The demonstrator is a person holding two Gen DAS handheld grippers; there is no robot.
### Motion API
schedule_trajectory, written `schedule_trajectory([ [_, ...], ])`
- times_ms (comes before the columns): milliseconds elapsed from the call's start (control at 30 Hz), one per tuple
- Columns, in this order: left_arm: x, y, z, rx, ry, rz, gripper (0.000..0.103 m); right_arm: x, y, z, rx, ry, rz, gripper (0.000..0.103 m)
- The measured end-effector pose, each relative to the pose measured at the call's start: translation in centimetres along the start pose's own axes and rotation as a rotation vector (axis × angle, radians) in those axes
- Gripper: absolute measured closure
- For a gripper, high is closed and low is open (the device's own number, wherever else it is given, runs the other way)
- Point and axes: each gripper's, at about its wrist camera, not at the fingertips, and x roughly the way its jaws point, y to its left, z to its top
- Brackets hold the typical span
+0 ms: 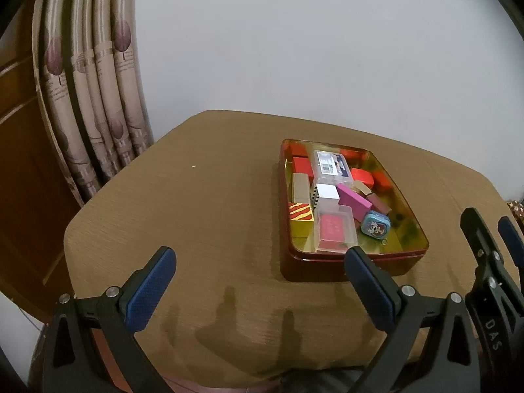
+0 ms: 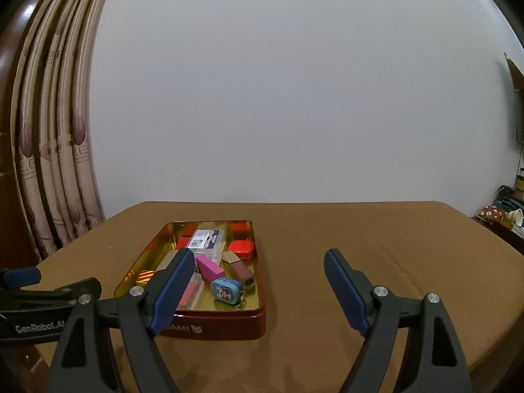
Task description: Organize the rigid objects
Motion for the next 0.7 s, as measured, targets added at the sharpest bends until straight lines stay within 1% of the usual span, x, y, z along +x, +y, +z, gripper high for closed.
schedule_trajectory([
  [300, -0.2, 0.01, 0.04, 0.004, -0.003, -0.007, 0.001, 0.1, 0.39, 0.1, -0.02, 0.001, 0.019, 0.019],
  [400, -0.07, -0.23, 0.05, 0.019, -0.003, 0.003, 0.001, 0.41, 0.55, 0.03, -0.023, 0.005, 0.019, 0.019],
  [700, 0.53, -0.33, 0.39, 0.025, 0.005, -0.004, 0.001, 0.93, 0.74, -0.13, -0.023, 0.018, 0.01, 0.019],
])
